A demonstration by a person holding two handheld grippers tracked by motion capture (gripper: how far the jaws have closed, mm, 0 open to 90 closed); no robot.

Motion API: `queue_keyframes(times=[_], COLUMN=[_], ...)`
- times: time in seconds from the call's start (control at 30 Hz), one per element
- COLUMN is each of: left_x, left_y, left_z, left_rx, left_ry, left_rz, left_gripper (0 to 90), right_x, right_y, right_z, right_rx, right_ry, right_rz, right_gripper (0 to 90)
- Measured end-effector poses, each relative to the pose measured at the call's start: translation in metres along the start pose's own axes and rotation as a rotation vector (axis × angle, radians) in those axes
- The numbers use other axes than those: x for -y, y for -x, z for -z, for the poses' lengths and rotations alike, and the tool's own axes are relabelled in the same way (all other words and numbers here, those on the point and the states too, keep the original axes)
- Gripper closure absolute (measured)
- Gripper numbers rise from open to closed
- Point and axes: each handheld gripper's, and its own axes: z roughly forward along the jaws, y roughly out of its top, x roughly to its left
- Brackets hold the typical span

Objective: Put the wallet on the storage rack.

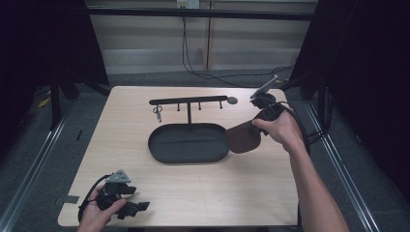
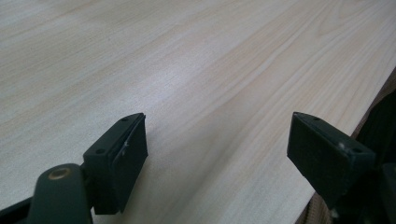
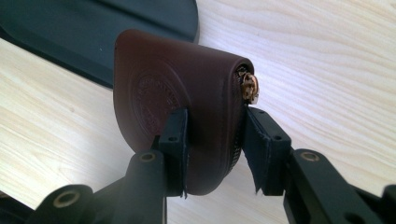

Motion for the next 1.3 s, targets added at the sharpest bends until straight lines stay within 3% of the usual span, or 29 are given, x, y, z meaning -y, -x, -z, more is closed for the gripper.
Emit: queue_keyframes(times=[0.87,1.17,1.3], left_x=[0.001,0.001,0.001], left_y=[-0.001,-0.002,-0.002], left_z=[0.003,0.003,0.003], left_rx=[-0.004,-0.007,-0.005], left_ry=[0.013,0.014,0.013], left_rz=[0.008,0.009,0.009], left_gripper=[20.1,20.1,20.1], right_x=[-0.029,-0.033,-0.036], right_y=[-0.022,-0.020,-0.023], right_z=[-0.025,-0.042,-0.052], right_rx=[-0.097,-0.160,-0.182], right_ry=[0.074,0.121,0.121], right_rz=[-0.008,-0.070,-0.068], right_gripper=[61.9,61.9,62.0])
